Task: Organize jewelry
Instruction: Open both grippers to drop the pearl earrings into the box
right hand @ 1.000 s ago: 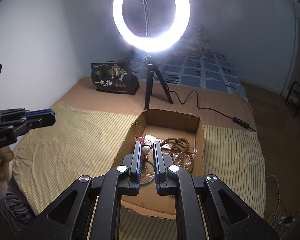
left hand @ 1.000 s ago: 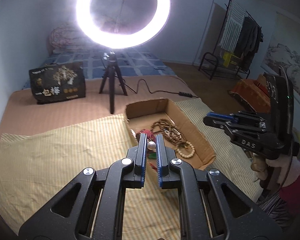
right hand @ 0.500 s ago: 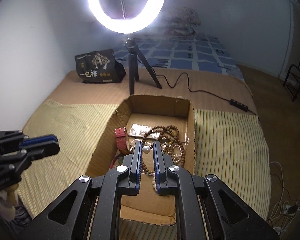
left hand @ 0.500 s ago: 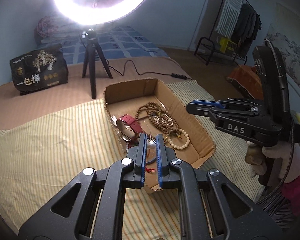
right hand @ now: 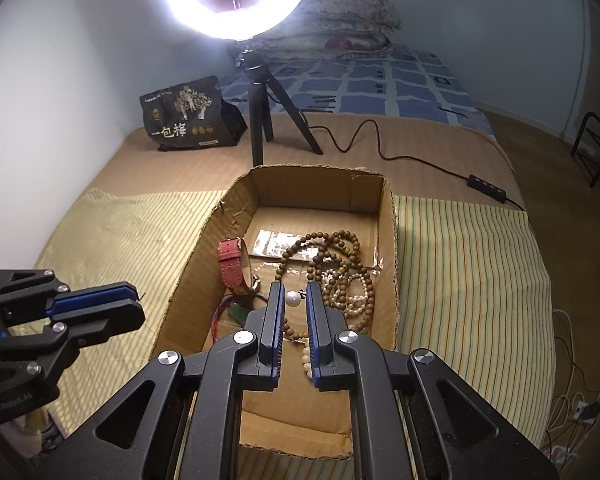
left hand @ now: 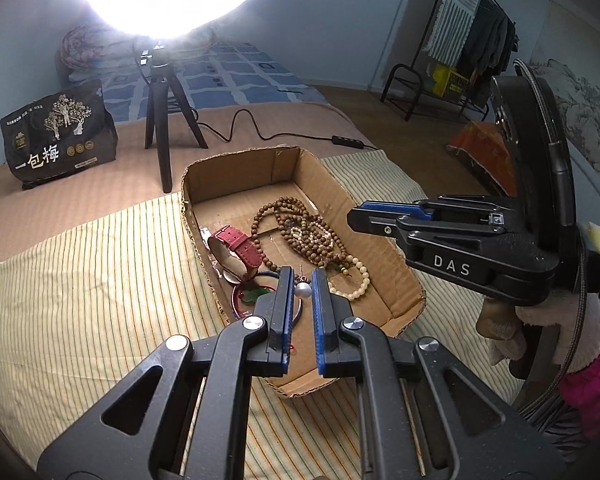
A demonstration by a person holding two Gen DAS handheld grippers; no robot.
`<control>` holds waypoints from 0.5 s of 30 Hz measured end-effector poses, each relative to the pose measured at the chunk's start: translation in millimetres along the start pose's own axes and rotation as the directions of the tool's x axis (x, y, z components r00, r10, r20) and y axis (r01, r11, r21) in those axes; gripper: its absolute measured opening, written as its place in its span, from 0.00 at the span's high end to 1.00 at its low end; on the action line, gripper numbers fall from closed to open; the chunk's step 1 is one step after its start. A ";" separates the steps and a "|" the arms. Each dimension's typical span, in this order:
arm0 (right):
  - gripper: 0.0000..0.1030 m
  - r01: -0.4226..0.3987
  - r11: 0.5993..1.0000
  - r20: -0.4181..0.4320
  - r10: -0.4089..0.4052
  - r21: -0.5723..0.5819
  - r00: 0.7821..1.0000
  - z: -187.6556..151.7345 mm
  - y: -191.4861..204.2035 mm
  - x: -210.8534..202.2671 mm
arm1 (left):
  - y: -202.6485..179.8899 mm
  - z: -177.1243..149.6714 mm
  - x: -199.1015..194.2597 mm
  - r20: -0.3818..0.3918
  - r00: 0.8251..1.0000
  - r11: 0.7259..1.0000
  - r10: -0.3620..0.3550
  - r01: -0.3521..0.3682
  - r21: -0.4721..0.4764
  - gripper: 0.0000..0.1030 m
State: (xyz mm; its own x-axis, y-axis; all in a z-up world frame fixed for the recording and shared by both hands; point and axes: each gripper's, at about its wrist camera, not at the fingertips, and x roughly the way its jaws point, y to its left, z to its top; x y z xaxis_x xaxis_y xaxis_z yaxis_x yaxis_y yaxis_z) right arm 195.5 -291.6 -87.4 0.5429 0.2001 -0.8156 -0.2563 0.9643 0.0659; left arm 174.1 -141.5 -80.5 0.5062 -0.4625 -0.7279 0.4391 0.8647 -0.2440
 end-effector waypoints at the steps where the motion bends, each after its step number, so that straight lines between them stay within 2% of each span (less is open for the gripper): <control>1: 0.91 0.000 1.000 0.001 0.000 0.004 1.000 0.3 -0.7 0.0 | -0.1 0.4 0.5 0.000 1.000 1.000 0.000 0.000 0.000 0.93; 15: 0.91 0.008 1.000 -0.002 -0.008 0.006 1.000 0.5 -0.3 -1.0 | -0.2 1.0 2.3 -0.004 1.000 1.000 0.004 -0.004 0.001 0.93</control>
State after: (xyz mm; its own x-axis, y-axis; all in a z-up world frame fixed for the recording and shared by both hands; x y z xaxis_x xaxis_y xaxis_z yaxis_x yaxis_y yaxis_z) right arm 195.4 -292.1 -86.4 0.5434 0.1922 -0.8172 -0.2472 0.9669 0.0630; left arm 176.0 -142.9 -81.5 0.5047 -0.4583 -0.7316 0.4376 0.8663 -0.2408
